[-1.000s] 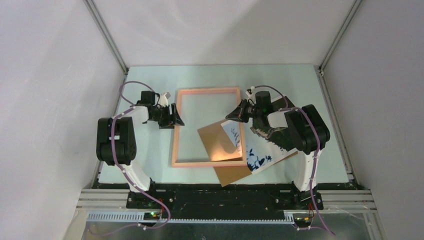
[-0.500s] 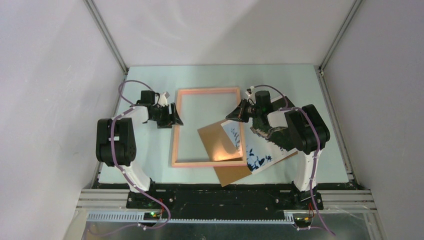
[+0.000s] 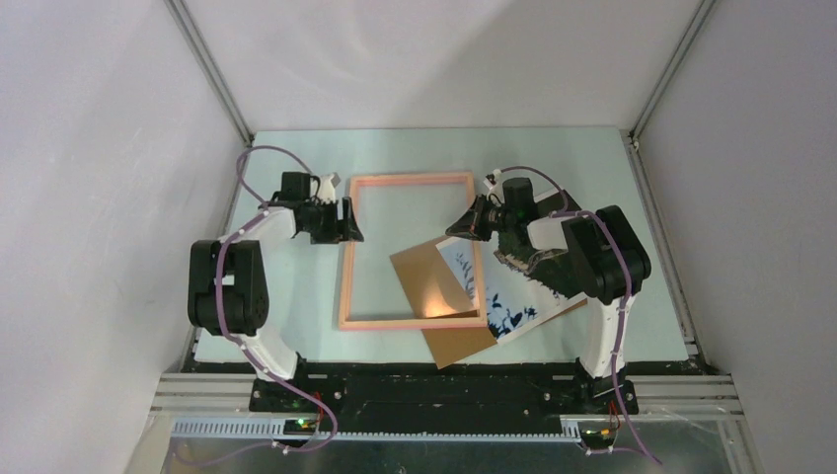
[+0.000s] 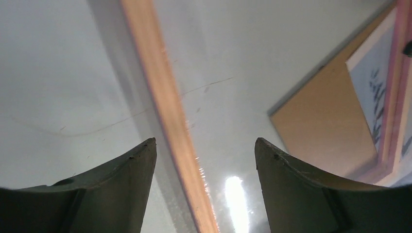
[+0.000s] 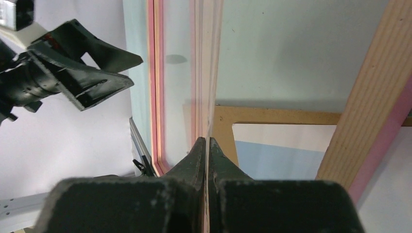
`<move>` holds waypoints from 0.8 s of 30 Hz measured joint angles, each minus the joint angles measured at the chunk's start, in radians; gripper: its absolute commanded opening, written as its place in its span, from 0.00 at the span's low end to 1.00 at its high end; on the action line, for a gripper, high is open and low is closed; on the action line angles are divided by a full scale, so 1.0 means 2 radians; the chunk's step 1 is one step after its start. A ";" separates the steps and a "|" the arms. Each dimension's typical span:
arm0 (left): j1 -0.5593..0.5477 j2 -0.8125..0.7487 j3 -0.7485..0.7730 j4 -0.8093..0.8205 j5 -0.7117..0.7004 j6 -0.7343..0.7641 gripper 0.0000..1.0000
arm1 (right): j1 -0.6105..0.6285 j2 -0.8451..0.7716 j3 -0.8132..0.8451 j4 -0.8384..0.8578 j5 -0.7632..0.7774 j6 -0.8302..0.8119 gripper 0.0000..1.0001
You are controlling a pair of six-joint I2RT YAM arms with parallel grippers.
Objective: Put the photo into the frame
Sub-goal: Place the photo frame item in the photo frame.
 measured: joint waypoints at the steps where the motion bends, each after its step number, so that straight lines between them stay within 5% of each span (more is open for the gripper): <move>1: -0.007 -0.004 0.003 0.000 -0.002 0.004 0.79 | 0.000 0.001 0.001 -0.001 0.000 -0.001 0.00; 24: -0.186 0.028 0.098 0.000 -0.032 0.038 0.80 | 0.004 0.005 0.019 -0.037 0.016 -0.027 0.00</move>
